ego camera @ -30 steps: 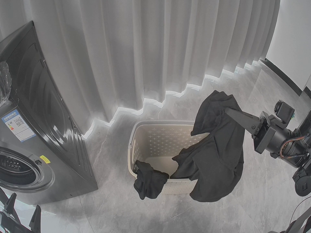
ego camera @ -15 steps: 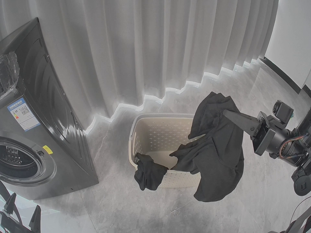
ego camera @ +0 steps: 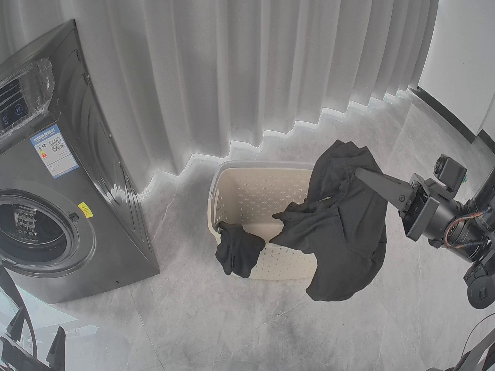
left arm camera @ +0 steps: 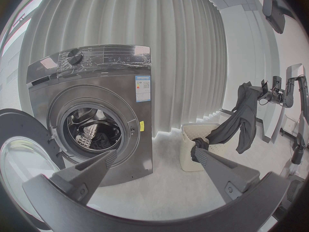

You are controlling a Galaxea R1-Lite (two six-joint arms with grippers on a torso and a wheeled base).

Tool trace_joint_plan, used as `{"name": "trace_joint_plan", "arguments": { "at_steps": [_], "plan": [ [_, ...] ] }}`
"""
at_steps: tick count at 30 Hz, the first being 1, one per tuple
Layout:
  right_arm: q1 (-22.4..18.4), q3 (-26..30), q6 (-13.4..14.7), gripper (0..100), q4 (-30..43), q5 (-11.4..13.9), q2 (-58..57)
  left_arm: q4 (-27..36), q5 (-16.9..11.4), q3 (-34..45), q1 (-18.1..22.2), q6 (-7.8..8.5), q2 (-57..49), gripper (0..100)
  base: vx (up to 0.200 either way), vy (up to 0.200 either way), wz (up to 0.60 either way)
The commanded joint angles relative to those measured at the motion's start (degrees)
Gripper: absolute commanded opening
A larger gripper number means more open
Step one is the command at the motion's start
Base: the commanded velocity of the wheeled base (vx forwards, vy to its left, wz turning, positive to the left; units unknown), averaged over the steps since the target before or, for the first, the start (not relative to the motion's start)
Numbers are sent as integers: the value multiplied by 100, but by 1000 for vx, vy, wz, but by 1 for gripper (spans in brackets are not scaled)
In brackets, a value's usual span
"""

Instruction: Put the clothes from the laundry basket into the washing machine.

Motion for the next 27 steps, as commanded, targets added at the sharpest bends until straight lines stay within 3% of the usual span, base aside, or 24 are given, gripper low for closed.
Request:
{"name": "trace_joint_plan", "arguments": {
  "at_steps": [1,5,10,14,17,23,27],
  "plan": [
    [7,35,10,0,3,-11,20,-6,4,101,2,2,-84,100,0,0,0],
    [-11,96,-43,0,-15,-11,46,2,-5,101,2,2,-84,100,0,0,0],
    [-2,70,-263,0,-32,-11,151,2,-5,101,2,2,-84,100,0,0,600],
    [7,52,-272,0,-32,16,143,2,-5,101,2,11,-84,100,0,0,600],
    [24,52,-254,0,-41,16,125,-6,-5,101,2,11,-84,100,0,0,0],
    [675,210,-236,0,-384,16,90,2,-5,101,2,11,-84,100,0,0,0],
    [1334,386,-219,0,-384,69,-77,2,-5,101,2,11,-93,100,0,0,0]
  ]
}}
